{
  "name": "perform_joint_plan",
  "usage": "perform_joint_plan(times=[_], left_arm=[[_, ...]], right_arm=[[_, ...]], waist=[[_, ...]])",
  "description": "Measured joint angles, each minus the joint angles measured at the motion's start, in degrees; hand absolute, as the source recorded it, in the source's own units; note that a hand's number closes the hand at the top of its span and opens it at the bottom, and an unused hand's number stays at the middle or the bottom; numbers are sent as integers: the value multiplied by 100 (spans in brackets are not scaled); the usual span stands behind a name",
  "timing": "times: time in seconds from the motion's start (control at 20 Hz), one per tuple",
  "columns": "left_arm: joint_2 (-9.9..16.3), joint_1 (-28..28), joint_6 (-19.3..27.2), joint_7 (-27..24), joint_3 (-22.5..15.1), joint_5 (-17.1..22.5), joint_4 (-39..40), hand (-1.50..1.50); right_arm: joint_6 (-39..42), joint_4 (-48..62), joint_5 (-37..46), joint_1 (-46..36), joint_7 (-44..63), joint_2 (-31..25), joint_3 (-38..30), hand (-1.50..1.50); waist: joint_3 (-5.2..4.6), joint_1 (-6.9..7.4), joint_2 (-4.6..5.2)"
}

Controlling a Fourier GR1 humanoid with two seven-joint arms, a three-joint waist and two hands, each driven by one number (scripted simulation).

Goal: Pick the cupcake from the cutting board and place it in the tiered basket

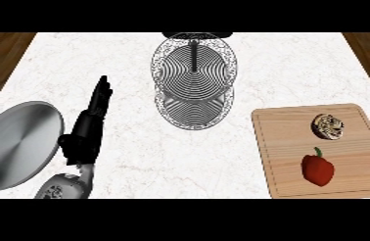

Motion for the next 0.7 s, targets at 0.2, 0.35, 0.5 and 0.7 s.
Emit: perform_joint_plan(times=[0.2,0.35,0.5,0.7], left_arm=[[-39,-141,-26,-21,57,-25,161,0],[-75,-243,-65,-16,96,-79,243,0],[-132,-190,-106,-61,134,-129,242,0],[-211,-343,-204,39,249,-193,357,0]], right_arm=[[-322,-828,1226,142,-261,201,263,-150],[-525,-937,2033,220,-610,310,489,-150],[-702,-1123,2526,315,-748,481,682,-150],[-865,-1300,3024,398,-920,648,830,-150]], waist=[[-9,25,1],[-14,53,0],[-19,58,-7],[-22,45,-12]])
